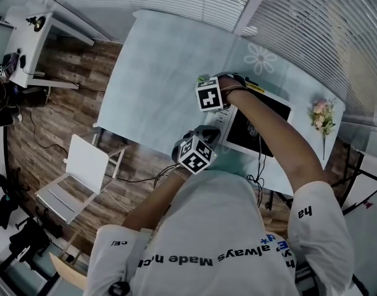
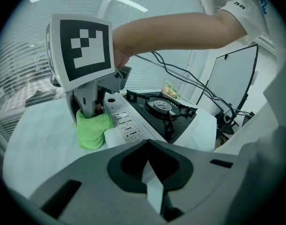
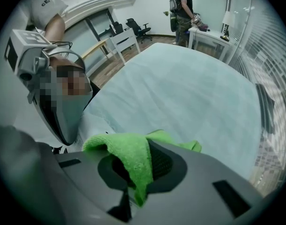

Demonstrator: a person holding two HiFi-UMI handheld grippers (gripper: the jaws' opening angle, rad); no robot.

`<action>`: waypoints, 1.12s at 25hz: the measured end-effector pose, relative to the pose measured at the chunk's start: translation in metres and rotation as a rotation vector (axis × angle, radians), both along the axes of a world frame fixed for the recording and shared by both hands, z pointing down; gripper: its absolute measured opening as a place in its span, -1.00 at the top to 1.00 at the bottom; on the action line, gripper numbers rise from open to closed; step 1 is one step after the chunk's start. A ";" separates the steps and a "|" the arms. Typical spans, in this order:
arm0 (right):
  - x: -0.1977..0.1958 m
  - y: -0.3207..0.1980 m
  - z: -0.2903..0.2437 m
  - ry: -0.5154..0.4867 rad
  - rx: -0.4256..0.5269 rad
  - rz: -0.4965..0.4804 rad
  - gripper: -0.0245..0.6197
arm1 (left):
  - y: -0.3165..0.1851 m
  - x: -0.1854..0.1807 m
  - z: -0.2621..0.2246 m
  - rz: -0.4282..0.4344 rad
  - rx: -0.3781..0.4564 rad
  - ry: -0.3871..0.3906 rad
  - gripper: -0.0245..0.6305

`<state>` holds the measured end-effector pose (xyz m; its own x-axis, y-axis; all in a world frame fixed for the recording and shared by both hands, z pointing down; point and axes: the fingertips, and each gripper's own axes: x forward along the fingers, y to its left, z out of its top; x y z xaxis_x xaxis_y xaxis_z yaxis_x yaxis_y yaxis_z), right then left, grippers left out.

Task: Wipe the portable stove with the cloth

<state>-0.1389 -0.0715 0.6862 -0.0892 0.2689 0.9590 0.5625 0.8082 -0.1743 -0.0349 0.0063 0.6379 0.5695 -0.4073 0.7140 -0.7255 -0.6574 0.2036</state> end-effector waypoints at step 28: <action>-0.003 0.113 -0.001 0.028 -0.072 -0.116 0.84 | 0.058 -0.015 0.003 0.001 -0.022 -0.025 0.89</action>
<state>-0.1421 0.0417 0.6856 -0.0267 0.3443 0.9385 0.6457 0.7226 -0.2467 -0.0497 0.0646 0.6404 0.5519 -0.3911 0.7365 -0.7299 -0.6538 0.1997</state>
